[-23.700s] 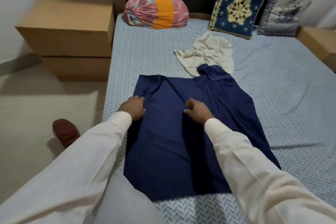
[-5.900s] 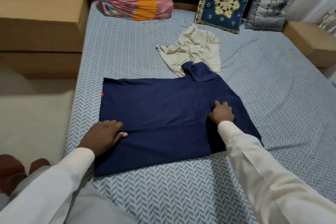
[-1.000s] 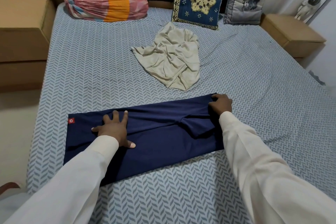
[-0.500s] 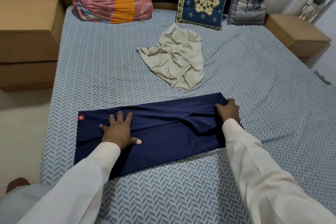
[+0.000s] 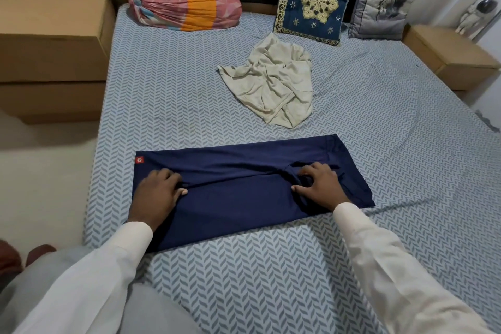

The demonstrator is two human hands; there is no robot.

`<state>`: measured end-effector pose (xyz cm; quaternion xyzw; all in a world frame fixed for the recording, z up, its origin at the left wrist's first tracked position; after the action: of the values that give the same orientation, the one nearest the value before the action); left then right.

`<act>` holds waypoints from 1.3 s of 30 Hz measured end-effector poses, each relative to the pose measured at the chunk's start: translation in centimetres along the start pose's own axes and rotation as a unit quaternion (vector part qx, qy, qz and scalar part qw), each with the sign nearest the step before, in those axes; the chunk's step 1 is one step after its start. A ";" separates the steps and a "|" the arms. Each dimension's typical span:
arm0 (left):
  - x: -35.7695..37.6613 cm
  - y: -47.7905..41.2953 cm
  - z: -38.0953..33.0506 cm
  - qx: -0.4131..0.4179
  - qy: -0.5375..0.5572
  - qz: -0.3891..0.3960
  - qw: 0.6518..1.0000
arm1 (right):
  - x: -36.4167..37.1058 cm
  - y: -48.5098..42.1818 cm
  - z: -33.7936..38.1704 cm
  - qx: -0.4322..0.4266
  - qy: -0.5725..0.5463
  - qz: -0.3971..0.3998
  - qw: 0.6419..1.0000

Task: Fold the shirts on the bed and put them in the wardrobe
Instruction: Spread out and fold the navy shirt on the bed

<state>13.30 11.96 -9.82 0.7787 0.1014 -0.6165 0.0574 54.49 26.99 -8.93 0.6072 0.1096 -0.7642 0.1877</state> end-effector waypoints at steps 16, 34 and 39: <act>-0.7 1.5 2.2 0.045 -0.036 -0.060 0.997 | -0.5 0.7 2.7 0.072 0.064 0.015 0.995; 0.2 -3.2 0.9 -0.137 -0.095 0.065 0.984 | 3.5 -6.8 13.3 -0.069 0.045 0.034 0.996; 1.8 -4.2 -5.9 -0.026 -0.018 0.137 0.990 | 3.2 -7.6 9.6 -0.036 0.057 0.010 0.998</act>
<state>18.29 17.50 -10.05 0.7722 0.0082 -0.6139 0.1635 42.19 29.55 -10.15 0.6438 0.1413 -0.7221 0.2102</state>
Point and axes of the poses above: each hand's wrist, its own y-axis away from the middle knuckle, its own x-axis out of the palm, z = x × y, the point moved 3 cm from there along -y, towards the middle knuckle, and after that the axes turned 5 degrees about -x, right-handed, at the moved point
